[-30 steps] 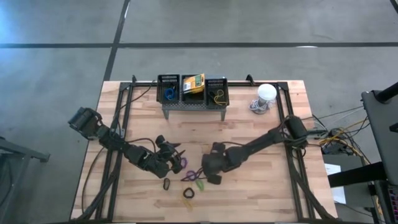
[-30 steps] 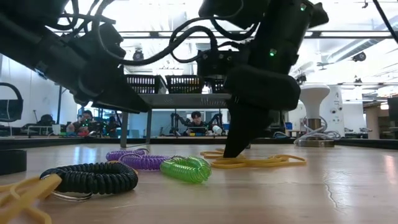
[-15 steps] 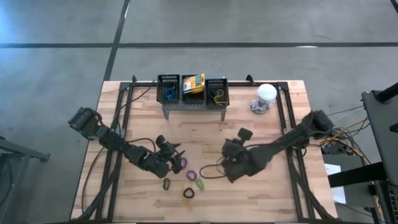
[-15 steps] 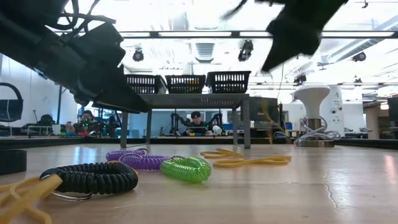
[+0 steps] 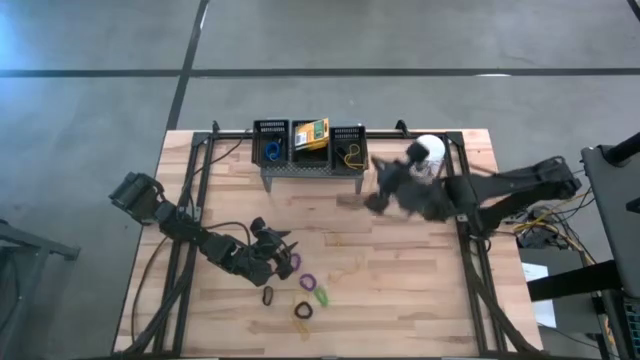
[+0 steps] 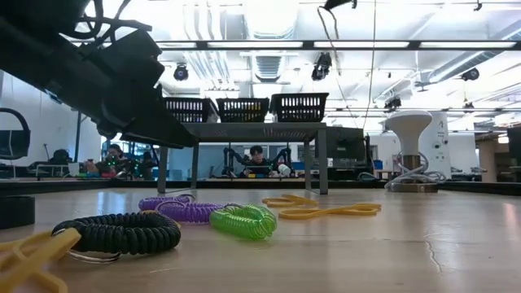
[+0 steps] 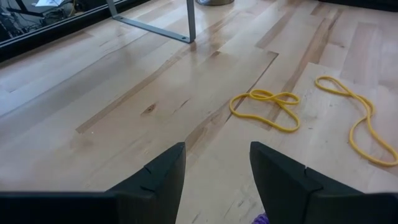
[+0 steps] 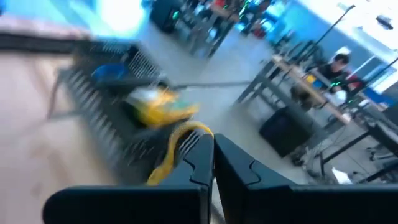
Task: Pick & Place Office Desk Supplies
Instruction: Put the yellow rubber band into the right black bin on the shelf
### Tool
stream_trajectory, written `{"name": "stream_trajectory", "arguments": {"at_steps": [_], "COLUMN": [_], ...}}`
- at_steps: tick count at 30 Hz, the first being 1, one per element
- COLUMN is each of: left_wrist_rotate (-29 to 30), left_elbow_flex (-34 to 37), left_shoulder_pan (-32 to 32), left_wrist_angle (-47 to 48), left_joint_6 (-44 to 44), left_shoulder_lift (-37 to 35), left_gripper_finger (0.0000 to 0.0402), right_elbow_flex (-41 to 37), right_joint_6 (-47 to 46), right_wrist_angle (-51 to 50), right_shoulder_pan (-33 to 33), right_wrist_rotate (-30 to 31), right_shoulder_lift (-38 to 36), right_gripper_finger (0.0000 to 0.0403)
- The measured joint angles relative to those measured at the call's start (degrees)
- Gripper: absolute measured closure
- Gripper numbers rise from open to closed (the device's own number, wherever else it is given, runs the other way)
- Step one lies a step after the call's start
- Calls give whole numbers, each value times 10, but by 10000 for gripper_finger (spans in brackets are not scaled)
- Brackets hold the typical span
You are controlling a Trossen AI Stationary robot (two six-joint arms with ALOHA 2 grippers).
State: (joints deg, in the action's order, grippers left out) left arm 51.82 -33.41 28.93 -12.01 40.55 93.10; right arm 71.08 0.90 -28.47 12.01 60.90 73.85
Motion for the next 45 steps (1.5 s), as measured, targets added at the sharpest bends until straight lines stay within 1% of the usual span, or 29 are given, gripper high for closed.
{"name": "stream_trajectory", "arguments": {"at_steps": [2, 3, 6, 10, 14, 17, 19, 21, 24, 26, 30, 32, 34, 37, 39, 40, 43, 45], "left_wrist_rotate": [0, 0, 0, 0, 0, 0, 0, 0, 0, 0, 0, 0, 0, 0, -3, -4, -4, -4], "left_elbow_flex": [0, 0, 0, 0, 0, 0, 0, 0, 0, 0, 0, 0, 0, 0, 0, 0, 0, 0], "left_shoulder_pan": [0, 0, 0, 0, 0, 0, 0, 0, 0, 0, 0, 0, 0, 0, 0, 0, 0, 0], "left_wrist_angle": [0, 0, 0, 0, 0, 0, 0, 0, 0, 0, 1, 1, 1, 1, 1, 1, 1, 1], "left_joint_6": [0, 0, 0, 0, 0, -1, -2, -2, -2, -2, -2, -2, -2, -2, -1, 0, 0, 0], "left_shoulder_lift": [0, 0, 0, 0, 0, 0, 0, 0, 0, 0, 0, 0, 0, 0, 0, 0, 0, 0], "left_gripper_finger": [217, 217, 217, 217, 217, 217, 217, 217, 217, 217, 217, 217, 217, 217, 217, 217, 217, 217], "right_elbow_flex": [1, 2, 3, 1, -3, -4, -3, 1, 12, 22, 26, 26, 27, 18, -3, -16, -69, -111], "right_joint_6": [63, 84, 116, 99, 69, 86, 90, 86, 76, 75, 63, 52, 29, -24, -51, -61, -88, -111], "right_wrist_angle": [65, 91, 143, 145, 137, 127, 123, 119, 107, 104, 87, 68, 45, 19, 18, 28, 64, 116], "right_shoulder_pan": [-41, -63, -122, -188, -230, -240, -247, -255, -262, -261, -230, -200, -167, -111, -73, -53, 4, 34], "right_wrist_rotate": [-29, -53, -137, -215, -271, -282, -285, -283, -241, -233, -242, -266, -309, -398, -453, -467, -472, -467], "right_shoulder_lift": [-13, -18, -20, -1, 35, 69, 88, 106, 123, 126, 117, 107, 97, 96, 97, 102, 117, 133], "right_gripper_finger": [395, 395, 395, 394, 394, 391, 381, 363, 329, 306, 267, 255, 247, 242, 241, 241, 241, 241]}}
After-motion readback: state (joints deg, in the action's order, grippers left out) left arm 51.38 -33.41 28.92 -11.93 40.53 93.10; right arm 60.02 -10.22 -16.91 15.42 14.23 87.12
